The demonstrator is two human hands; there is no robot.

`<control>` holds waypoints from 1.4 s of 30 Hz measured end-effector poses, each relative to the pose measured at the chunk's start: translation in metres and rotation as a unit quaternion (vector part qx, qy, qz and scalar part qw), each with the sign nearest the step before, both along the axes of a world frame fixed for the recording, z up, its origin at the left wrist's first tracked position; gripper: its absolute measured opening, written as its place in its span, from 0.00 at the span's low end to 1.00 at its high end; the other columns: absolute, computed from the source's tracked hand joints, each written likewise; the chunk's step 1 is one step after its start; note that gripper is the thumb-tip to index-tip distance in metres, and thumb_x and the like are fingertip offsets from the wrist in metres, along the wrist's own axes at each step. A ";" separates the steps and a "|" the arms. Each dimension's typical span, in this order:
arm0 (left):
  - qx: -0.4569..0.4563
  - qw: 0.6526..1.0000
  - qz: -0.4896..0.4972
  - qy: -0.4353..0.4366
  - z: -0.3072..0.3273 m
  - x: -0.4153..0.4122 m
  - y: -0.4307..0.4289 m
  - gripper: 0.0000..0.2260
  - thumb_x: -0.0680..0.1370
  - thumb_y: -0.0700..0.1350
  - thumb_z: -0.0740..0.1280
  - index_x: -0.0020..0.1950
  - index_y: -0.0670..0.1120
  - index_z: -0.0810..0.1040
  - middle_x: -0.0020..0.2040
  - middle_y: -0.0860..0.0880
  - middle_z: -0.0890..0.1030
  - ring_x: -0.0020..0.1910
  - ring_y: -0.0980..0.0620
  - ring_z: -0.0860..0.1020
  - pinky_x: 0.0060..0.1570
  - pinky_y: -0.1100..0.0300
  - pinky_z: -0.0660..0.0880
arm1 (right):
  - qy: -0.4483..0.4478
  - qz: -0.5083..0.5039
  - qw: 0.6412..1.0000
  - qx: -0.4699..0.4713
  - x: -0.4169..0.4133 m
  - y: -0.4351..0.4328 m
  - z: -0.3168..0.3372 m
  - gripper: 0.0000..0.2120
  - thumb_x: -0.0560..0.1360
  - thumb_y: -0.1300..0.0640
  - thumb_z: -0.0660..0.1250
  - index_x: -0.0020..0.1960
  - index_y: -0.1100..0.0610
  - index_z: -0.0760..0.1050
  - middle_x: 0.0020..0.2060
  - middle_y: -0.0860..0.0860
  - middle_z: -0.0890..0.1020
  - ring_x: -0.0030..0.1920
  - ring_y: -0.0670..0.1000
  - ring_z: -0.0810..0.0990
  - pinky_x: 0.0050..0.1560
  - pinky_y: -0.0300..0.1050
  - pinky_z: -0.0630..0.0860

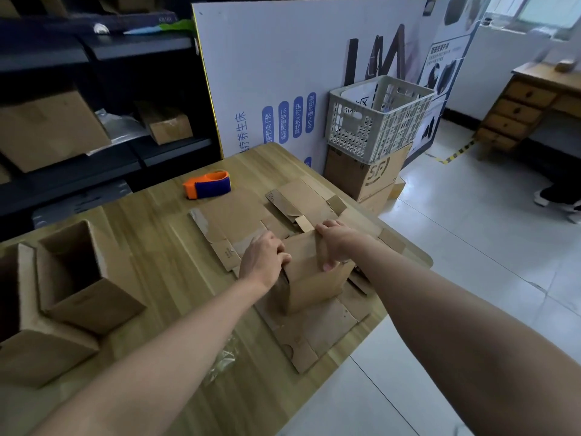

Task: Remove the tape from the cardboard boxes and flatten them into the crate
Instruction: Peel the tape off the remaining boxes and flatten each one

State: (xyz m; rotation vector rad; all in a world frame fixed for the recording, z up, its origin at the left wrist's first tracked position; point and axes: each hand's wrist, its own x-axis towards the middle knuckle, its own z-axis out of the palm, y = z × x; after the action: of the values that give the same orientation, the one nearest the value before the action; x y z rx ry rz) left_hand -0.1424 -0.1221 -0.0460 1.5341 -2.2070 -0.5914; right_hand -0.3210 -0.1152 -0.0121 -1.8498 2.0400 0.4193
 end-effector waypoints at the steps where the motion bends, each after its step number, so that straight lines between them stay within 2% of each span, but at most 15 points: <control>1: -0.002 1.000 0.001 -0.003 0.000 0.000 0.001 0.07 0.74 0.47 0.71 0.46 0.43 0.82 0.49 0.48 0.78 0.51 0.49 0.74 0.46 0.63 0.65 | -0.001 0.000 1.000 0.001 0.001 0.000 0.000 0.48 0.65 0.51 0.77 0.76 0.54 0.53 0.73 0.54 0.60 0.73 0.58 0.56 0.72 0.57 0.60; 8: 0.027 0.998 0.045 -0.020 0.011 -0.010 -0.009 0.04 0.76 0.39 0.67 0.43 0.41 0.81 0.48 0.45 0.82 0.43 0.49 0.75 0.41 0.60 0.68 | -0.008 -0.005 1.000 0.009 0.001 0.002 0.003 0.47 0.66 0.52 0.77 0.77 0.55 0.53 0.73 0.54 0.59 0.74 0.57 0.55 0.71 0.57 0.61; 11: 0.026 0.997 0.026 -0.066 0.013 -0.014 -0.011 0.05 0.77 0.39 0.66 0.49 0.40 0.81 0.50 0.43 0.81 0.48 0.46 0.78 0.42 0.59 0.70 | -0.018 -0.004 1.000 0.008 0.000 0.004 0.004 0.47 0.67 0.52 0.76 0.77 0.55 0.52 0.73 0.53 0.59 0.74 0.58 0.55 0.71 0.57 0.61; 14: 0.009 0.993 -0.006 -0.121 0.011 -0.017 -0.013 0.09 0.79 0.39 0.62 0.56 0.38 0.78 0.55 0.41 0.78 0.56 0.43 0.76 0.52 0.54 0.72 | -0.017 -0.005 1.000 0.010 0.001 0.005 0.006 0.47 0.67 0.52 0.76 0.77 0.55 0.52 0.73 0.53 0.58 0.74 0.58 0.54 0.71 0.57 0.60; 17: -0.017 0.986 -0.042 -0.163 0.006 -0.016 -0.009 0.12 0.79 0.38 0.59 0.61 0.37 0.71 0.60 0.40 0.75 0.59 0.42 0.73 0.58 0.53 0.70 | -0.018 -0.008 1.000 0.006 0.001 0.006 0.005 0.46 0.67 0.52 0.76 0.77 0.55 0.52 0.73 0.53 0.59 0.74 0.58 0.54 0.71 0.57 0.61; 20: -0.035 0.986 -0.067 -0.151 0.002 -0.012 -0.006 0.09 0.80 0.39 0.57 0.59 0.40 0.70 0.59 0.42 0.73 0.58 0.44 0.71 0.57 0.53 0.69 | -0.022 -0.010 1.000 0.006 0.000 0.007 0.005 0.46 0.67 0.52 0.76 0.77 0.55 0.52 0.73 0.53 0.58 0.74 0.58 0.53 0.72 0.58 0.60; 24: -0.070 0.993 -0.059 -0.075 0.000 -0.005 -0.007 0.08 0.80 0.42 0.60 0.54 0.43 0.77 0.55 0.47 0.75 0.55 0.48 0.71 0.54 0.55 0.70 | -0.025 -0.009 1.000 0.004 0.001 0.007 0.005 0.46 0.67 0.53 0.76 0.77 0.55 0.52 0.74 0.54 0.58 0.74 0.58 0.53 0.72 0.58 0.60; 27: -0.089 0.992 -0.055 -0.075 -0.001 -0.006 -0.001 0.10 0.80 0.41 0.60 0.52 0.42 0.82 0.52 0.48 0.78 0.53 0.48 0.72 0.51 0.56 0.72 | -0.016 -0.009 1.000 0.007 0.002 0.005 0.006 0.47 0.67 0.52 0.76 0.77 0.55 0.53 0.73 0.54 0.59 0.74 0.58 0.54 0.71 0.58 0.60; 33: -0.026 0.998 0.020 -0.062 0.010 -0.015 -0.006 0.06 0.77 0.39 0.66 0.50 0.40 0.82 0.50 0.43 0.82 0.51 0.47 0.78 0.46 0.60 0.71 | -0.036 -0.021 0.999 -0.001 0.000 0.004 0.001 0.46 0.67 0.53 0.76 0.76 0.54 0.54 0.73 0.53 0.60 0.73 0.58 0.55 0.70 0.57 0.61; 38: -0.016 0.992 0.008 -0.128 0.015 -0.023 -0.008 0.06 0.78 0.35 0.63 0.50 0.38 0.79 0.51 0.41 0.81 0.52 0.44 0.78 0.49 0.56 0.74 | -0.035 -0.021 0.999 -0.008 -0.002 0.007 -0.003 0.46 0.66 0.52 0.76 0.76 0.53 0.54 0.73 0.53 0.59 0.74 0.58 0.53 0.70 0.60 0.61; 42: -0.028 0.982 -0.039 -0.183 0.013 -0.024 -0.011 0.10 0.79 0.36 0.60 0.59 0.37 0.74 0.57 0.39 0.77 0.57 0.42 0.75 0.56 0.54 0.72 | -0.032 -0.016 0.999 -0.009 -0.002 0.008 -0.002 0.46 0.66 0.51 0.76 0.76 0.53 0.54 0.73 0.53 0.60 0.74 0.58 0.53 0.70 0.60 0.61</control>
State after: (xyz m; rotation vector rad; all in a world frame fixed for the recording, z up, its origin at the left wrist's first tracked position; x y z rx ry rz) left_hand -0.1660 -0.1326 -0.0330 1.6397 -2.5377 -0.2806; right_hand -0.3225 -0.1067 -0.0145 -1.8142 2.0359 0.3295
